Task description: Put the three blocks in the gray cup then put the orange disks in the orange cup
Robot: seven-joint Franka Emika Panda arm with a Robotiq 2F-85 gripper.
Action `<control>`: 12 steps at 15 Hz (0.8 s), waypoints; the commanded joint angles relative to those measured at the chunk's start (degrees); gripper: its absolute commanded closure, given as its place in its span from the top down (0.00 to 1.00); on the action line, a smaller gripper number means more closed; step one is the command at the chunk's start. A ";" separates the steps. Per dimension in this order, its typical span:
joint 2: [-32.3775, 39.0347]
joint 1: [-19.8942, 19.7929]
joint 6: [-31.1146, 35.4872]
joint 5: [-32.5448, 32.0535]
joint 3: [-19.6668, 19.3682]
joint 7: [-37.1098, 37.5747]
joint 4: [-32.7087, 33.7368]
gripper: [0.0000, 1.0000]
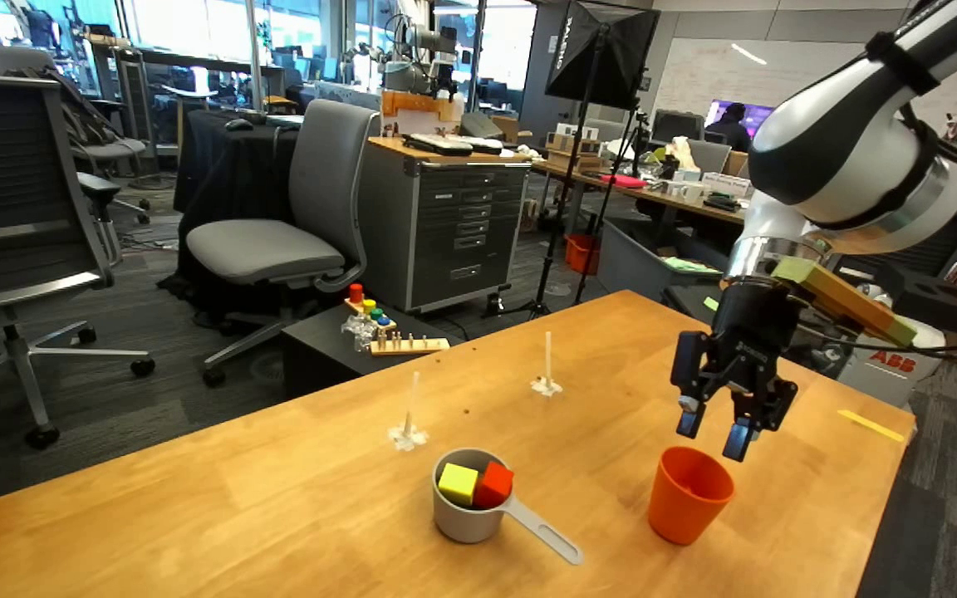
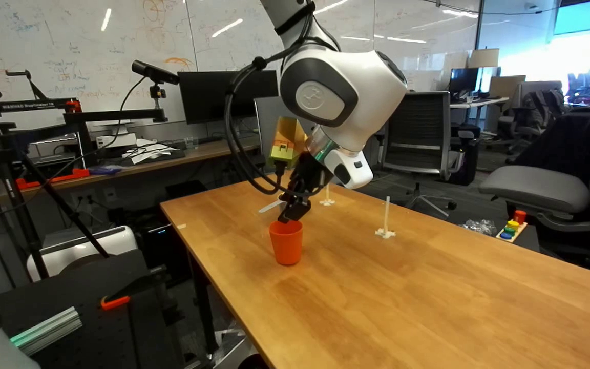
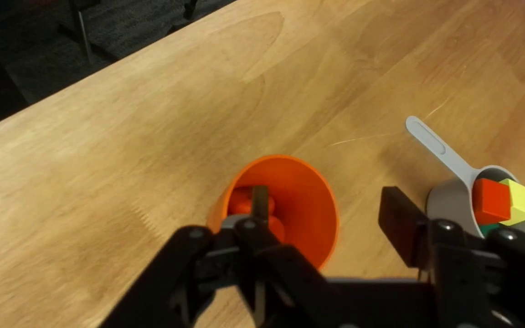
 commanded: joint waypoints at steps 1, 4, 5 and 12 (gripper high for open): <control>-0.48 -0.11 -1.61 0.56 -0.94 -0.88 0.01 0.97; -1.90 0.08 -2.30 -1.03 -1.44 -0.80 0.53 1.00; -2.57 0.15 -2.57 -1.96 -1.63 -0.72 0.85 1.00; -12.55 0.28 -7.38 -10.92 -2.73 1.15 3.18 1.00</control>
